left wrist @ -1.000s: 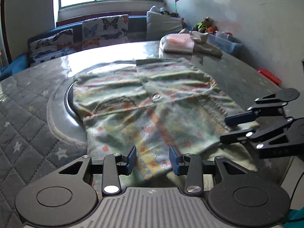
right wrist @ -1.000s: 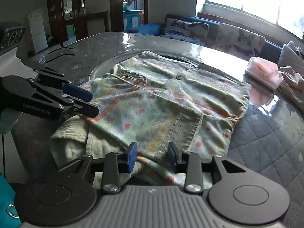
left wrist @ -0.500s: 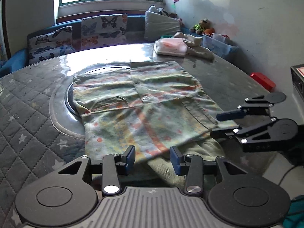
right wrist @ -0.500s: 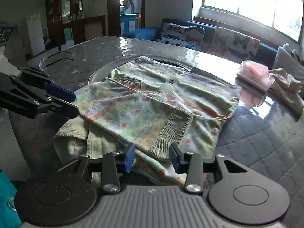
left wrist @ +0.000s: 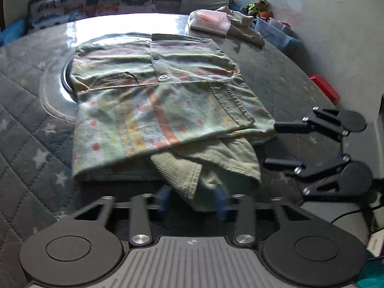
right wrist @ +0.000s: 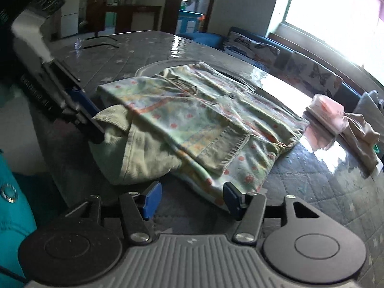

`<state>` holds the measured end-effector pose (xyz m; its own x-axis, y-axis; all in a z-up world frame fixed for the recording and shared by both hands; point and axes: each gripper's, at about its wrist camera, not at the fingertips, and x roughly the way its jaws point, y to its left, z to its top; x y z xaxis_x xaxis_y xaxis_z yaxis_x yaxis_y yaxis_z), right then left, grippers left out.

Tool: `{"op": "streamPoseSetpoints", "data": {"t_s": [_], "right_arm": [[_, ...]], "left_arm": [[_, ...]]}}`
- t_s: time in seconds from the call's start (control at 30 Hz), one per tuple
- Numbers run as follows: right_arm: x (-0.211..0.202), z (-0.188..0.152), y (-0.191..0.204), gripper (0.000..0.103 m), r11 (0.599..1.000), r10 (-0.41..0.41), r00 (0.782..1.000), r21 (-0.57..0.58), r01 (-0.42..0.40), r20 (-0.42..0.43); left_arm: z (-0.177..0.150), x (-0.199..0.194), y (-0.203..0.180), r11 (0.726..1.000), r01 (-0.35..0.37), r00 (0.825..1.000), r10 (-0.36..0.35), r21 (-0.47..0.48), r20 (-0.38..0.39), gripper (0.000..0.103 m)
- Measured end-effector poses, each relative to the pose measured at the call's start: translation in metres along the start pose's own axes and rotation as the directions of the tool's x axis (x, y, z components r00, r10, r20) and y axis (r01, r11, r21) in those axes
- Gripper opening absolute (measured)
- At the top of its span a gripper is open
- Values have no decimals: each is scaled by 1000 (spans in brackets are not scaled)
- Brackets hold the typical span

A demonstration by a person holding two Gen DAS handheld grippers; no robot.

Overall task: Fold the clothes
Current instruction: 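Grasp the shirt hem with both tools and lift it toward the collar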

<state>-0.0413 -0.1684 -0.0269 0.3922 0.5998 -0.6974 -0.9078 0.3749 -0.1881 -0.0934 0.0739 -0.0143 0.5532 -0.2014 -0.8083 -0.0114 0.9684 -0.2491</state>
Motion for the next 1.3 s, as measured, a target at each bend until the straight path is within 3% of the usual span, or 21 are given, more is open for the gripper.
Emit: {"op": "streamPoseSetpoints", "data": {"t_s": [0.1, 0.27, 0.47, 0.57, 0.6, 0.67, 0.73, 0.8, 0.87, 1.1, 1.2, 1.3], "right_arm": [[0, -3, 5, 60, 999, 3, 1000, -33, -3, 12], [3, -1, 7, 60, 998, 12, 999, -60, -9, 51], [19, 14, 2, 58, 998, 52, 993, -28, -50, 101], [28, 26, -5, 43, 994, 104, 988, 29, -108, 111], [31, 31, -10, 29, 990, 124, 986, 59, -131, 111], [34, 40, -23, 22, 978, 153, 983, 125, -166, 105], [35, 48, -36, 19, 962, 184, 977, 182, -202, 112], [35, 53, -45, 18, 951, 204, 973, 214, -224, 109], [36, 57, -52, 17, 940, 221, 970, 242, -240, 105], [37, 70, -63, 17, 928, 237, 966, 272, -256, 99], [38, 73, -65, 17, 928, 235, 967, 273, -254, 101], [38, 73, -65, 17, 927, 234, 967, 276, -253, 99]], "left_arm": [[9, -6, 5, 1000, 20, 1000, -19, -23, 24, 16], [37, -16, 14, 998, 55, 995, -51, -44, 90, 14], [70, -8, 25, 995, 82, 991, -76, -56, 106, 14], [77, -4, 31, 995, 84, 991, -78, -48, 105, 14], [77, -4, 32, 995, 88, 991, -84, -37, 106, 15], [73, -10, 34, 996, 90, 989, -89, -9, 121, 16], [67, -17, 36, 996, 90, 986, -92, 20, 140, 20], [57, -28, 38, 997, 65, 981, -73, 52, 179, 41], [46, -39, 39, 996, 16, 973, -36, 90, 226, 50], [26, -45, 35, 964, -109, 960, 39, 241, 276, 65], [21, -35, 32, 937, -145, 962, 58, 317, 268, 65], [12, -25, 27, 894, -185, 960, 76, 409, 268, 65]]}}
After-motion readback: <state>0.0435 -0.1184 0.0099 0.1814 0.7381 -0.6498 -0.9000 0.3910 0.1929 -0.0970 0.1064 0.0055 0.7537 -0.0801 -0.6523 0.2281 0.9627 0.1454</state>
